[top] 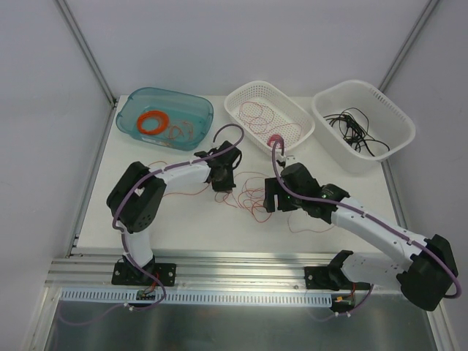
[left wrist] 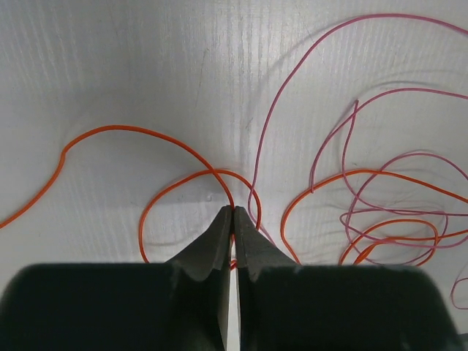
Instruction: Untangle the cables
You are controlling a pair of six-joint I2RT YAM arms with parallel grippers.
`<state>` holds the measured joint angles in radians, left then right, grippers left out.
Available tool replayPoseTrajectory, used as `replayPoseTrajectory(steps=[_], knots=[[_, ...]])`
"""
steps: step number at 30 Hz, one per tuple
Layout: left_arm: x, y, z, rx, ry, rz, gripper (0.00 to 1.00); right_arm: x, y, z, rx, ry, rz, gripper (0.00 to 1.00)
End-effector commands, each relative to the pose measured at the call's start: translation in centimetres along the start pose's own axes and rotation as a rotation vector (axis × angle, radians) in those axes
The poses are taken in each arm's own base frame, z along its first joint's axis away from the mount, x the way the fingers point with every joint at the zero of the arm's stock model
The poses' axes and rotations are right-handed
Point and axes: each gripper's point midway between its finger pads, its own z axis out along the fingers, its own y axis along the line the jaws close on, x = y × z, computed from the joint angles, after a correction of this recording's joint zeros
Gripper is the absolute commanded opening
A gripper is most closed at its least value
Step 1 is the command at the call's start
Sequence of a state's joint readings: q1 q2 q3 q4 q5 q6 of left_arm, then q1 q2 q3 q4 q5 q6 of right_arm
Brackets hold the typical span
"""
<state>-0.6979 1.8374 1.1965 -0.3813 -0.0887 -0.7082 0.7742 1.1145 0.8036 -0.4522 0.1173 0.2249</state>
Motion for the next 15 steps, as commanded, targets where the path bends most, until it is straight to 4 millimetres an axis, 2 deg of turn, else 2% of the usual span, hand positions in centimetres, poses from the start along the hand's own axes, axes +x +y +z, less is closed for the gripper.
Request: replayPoseTrajectory(steps=[1,3,4,10,15], knots=[[-2.0,-1.2,-3.0,0.048,-0.089,0.004,0.0,-1.3,1.3,0.3,-0.033,-0.043,0.031,0.8],[-2.5,-1.3,-4.3,0.064,-0.12,0.009,0.0,-1.5,2.2,0.7,-0.063,-0.042,0.038,0.79],[-2.9,-1.4,-5.6,0.086,-0.149,0.009,0.0,-1.7,2.5,0.9,-0.071,-0.044,0.048,0.79],[-3.7,-1.8,-10.7,0.184,-0.235,0.008,0.0,-3.3,5.5,1.9,-0.196,-0.081,0.095,0.74],[-4.1,-1.8,-13.5,0.231,-0.292,0.005,0.0,-4.9,7.8,1.9,-0.299,-0.116,0.105,0.69]])
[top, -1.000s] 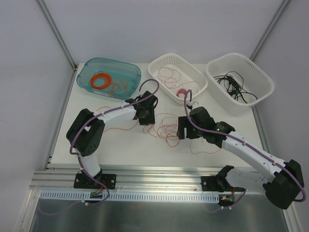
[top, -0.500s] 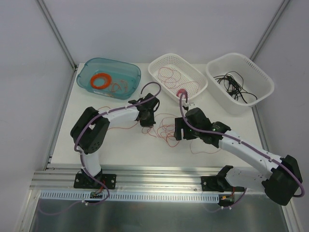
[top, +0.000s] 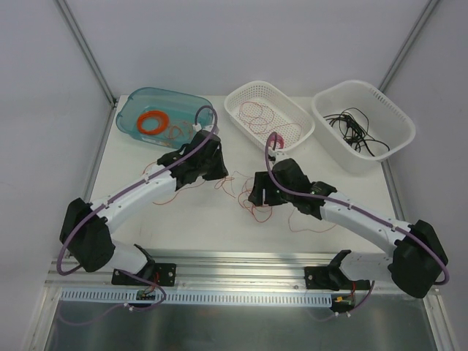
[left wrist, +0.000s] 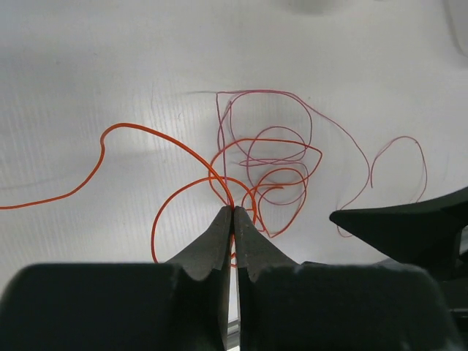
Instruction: Untangle the cables
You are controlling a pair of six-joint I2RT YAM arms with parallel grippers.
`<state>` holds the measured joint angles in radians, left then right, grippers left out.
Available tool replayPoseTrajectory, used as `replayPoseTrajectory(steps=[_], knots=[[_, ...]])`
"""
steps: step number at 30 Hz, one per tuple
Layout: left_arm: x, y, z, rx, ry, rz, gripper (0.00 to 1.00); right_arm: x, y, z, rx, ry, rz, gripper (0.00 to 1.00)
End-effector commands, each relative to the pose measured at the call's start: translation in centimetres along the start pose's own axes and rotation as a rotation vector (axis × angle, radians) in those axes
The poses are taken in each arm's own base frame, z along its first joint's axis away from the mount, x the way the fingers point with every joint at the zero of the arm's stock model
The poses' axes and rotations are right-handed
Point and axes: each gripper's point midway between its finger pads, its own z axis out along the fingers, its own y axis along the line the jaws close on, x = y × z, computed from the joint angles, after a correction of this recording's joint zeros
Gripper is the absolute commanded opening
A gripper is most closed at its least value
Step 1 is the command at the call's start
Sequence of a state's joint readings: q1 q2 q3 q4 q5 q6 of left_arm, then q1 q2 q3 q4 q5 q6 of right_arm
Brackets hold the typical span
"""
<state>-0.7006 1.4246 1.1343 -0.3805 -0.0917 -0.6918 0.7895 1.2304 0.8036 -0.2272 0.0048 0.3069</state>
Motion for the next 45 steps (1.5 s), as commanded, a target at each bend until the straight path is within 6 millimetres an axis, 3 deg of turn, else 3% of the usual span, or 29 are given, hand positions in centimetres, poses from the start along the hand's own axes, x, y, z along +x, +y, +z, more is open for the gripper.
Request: replayPoseTrajectory(steps=[1,5,11,15,19,25,28,29,34,40,45], knots=[[-0.5,-0.1,-1.7,0.02,-0.038,0.024,0.0,-2.8,4.3,-0.1,-0.173,-0.073,0.016,0.68],[-0.7,-0.9,-2.8,0.069,-0.04,0.028,0.0,-4.1,6.6,-0.6,-0.284,-0.133,-0.057,0.67],[-1.1,-2.1,-4.7,0.139,-0.057,0.021,0.0,-4.7,7.3,-0.7,-0.301,-0.155,-0.06,0.65],[-1.4,-2.1,-6.1,0.163,-0.084,0.082,0.0,-5.3,6.1,-0.7,-0.226,-0.182,-0.034,0.63],[-1.6,-2.5,-8.2,0.225,-0.109,0.157,0.0,-5.4,3.4,-0.4,-0.067,-0.182,0.006,0.6],[-1.1,-3.2,-10.7,0.314,-0.121,0.237,0.0,-5.5,4.0,-0.1,-0.091,-0.178,-0.007,0.61],[-1.1,-2.8,-11.2,0.308,-0.135,0.231,0.0,-5.8,4.9,-0.4,-0.14,-0.184,-0.031,0.61],[-1.1,-2.8,-11.2,0.307,-0.138,0.228,0.0,-6.2,6.2,-1.3,-0.208,-0.201,-0.043,0.61],[-0.7,-2.6,-10.7,0.295,-0.11,0.194,0.0,-6.6,8.1,-3.9,-0.319,-0.257,-0.201,0.61],[-0.4,-3.2,-9.9,0.294,-0.069,0.114,0.0,-7.5,10.8,-7.0,-0.421,-0.307,-0.254,0.59],[0.1,-4.5,-10.0,0.349,-0.021,0.126,0.0,-7.6,11.4,-7.2,-0.401,-0.321,-0.421,0.59]])
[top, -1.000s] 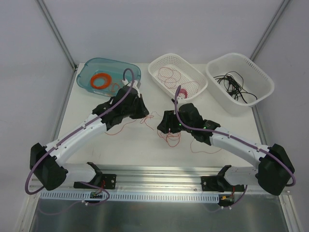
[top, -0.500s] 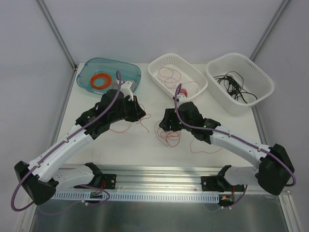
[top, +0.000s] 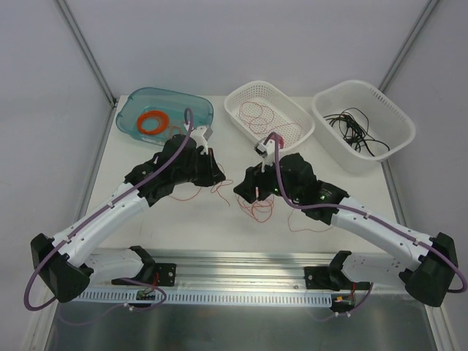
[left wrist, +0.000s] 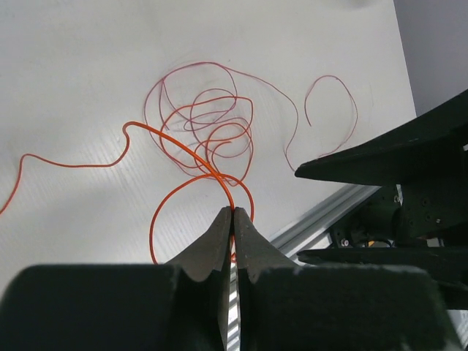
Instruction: Untangle the cables
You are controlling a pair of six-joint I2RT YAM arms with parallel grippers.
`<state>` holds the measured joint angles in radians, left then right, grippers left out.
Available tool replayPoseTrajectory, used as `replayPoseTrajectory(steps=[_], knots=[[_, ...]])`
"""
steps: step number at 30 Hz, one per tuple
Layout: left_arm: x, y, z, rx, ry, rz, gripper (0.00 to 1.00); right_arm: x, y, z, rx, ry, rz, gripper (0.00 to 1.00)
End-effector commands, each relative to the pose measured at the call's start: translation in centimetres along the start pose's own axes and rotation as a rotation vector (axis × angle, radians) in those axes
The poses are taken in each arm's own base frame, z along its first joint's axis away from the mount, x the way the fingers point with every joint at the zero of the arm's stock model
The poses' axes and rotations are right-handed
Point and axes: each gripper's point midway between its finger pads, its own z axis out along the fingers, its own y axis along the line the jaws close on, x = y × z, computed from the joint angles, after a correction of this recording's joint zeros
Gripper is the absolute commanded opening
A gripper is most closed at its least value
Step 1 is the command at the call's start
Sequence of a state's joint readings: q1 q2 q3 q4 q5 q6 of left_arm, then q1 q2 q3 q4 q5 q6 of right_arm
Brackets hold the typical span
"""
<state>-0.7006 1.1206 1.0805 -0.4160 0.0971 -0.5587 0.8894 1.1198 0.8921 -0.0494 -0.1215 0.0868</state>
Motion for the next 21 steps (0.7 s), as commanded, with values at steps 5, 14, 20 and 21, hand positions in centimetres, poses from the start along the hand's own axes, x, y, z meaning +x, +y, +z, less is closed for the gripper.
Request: replayPoseTrajectory(steps=[5,14,20,21], knots=[[0.5,-2.2,-0.8,0.093,0.052,-0.009,0.0,-3.5,1.8,-1.0,-0.074,-0.019,-0.304,0.59],[0.5,-3.1,-1.3,0.138,0.077,-0.011,0.0,-1.6,2.2,-0.3,-0.159,0.102,-0.449,0.59],[0.6,-3.5,-1.6,0.154,0.083,-0.017,0.0,-1.2,2.3,0.4,-0.17,0.127,-0.471,0.58],[0.7,-3.6,-1.6,0.157,0.087,-0.018,0.0,-1.0,2.6,0.7,-0.186,0.13,-0.475,0.58]])
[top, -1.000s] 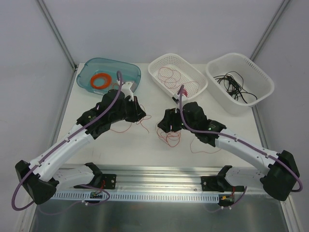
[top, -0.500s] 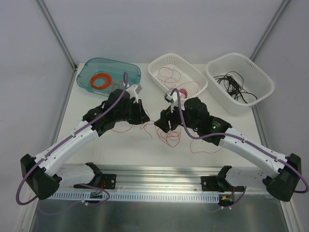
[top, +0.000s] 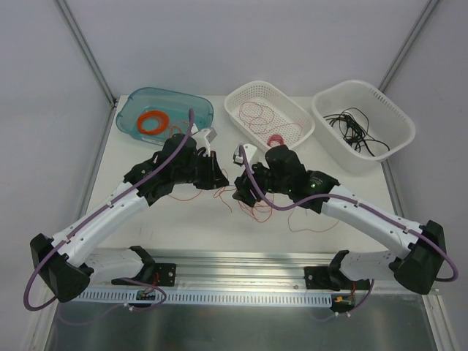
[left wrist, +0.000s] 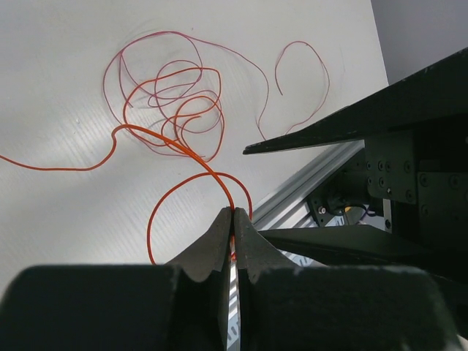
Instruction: Untangle the cables
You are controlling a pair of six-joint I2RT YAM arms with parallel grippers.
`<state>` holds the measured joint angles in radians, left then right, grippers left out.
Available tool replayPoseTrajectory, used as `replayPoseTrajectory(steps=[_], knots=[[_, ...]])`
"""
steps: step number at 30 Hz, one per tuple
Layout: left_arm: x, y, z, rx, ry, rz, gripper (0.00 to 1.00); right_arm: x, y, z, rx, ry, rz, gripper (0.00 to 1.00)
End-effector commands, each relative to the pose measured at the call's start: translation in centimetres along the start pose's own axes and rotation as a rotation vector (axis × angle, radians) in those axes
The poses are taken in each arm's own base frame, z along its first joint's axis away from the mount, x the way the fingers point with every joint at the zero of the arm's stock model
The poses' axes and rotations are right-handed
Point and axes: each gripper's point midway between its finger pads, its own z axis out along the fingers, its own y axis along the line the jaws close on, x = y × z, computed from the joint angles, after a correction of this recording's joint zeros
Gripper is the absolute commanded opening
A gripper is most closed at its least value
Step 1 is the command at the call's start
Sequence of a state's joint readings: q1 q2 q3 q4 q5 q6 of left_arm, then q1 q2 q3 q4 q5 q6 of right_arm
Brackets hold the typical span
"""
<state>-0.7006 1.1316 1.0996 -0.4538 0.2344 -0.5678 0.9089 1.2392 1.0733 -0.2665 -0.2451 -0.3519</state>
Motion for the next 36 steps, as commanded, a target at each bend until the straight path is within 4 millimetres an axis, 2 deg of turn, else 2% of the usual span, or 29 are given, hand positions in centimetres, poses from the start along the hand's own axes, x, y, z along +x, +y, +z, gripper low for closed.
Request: replayPoseTrajectory(steps=[1,10,18,26,28,34,36], knots=[[-0.8,-1.7,-0.9,0.057,-0.014,-0.002,0.0,-2.4,1.1,0.0,-0.059,-0.054,-0.068,0.58],[-0.7,-2.0,-0.7,0.066,-0.001,-0.01,0.0,-3.0,1.8,1.3,-0.079,-0.07,-0.067,0.54],[-0.7,-1.7,-0.6,0.054,-0.005,-0.011,0.0,-3.5,1.8,1.6,-0.072,-0.111,-0.038,0.36],[-0.9,-1.2,-0.6,0.031,-0.023,-0.01,0.0,-3.5,2.1,1.7,-0.086,-0.122,-0.011,0.05],[-1.2,-0.5,-0.9,-0.005,-0.054,-0.003,0.0,-3.2,2.0,1.4,-0.074,-0.122,-0.005,0.01],[-2.1,2.7,-2.1,-0.156,-0.177,-0.028,0.0,-2.3,0.7,-0.2,0.002,-0.134,0.098,0.01],[-2.2,3.7,-2.4,-0.198,-0.211,-0.049,0.0,-1.5,0.0,-0.3,0.049,-0.124,0.171,0.01]])
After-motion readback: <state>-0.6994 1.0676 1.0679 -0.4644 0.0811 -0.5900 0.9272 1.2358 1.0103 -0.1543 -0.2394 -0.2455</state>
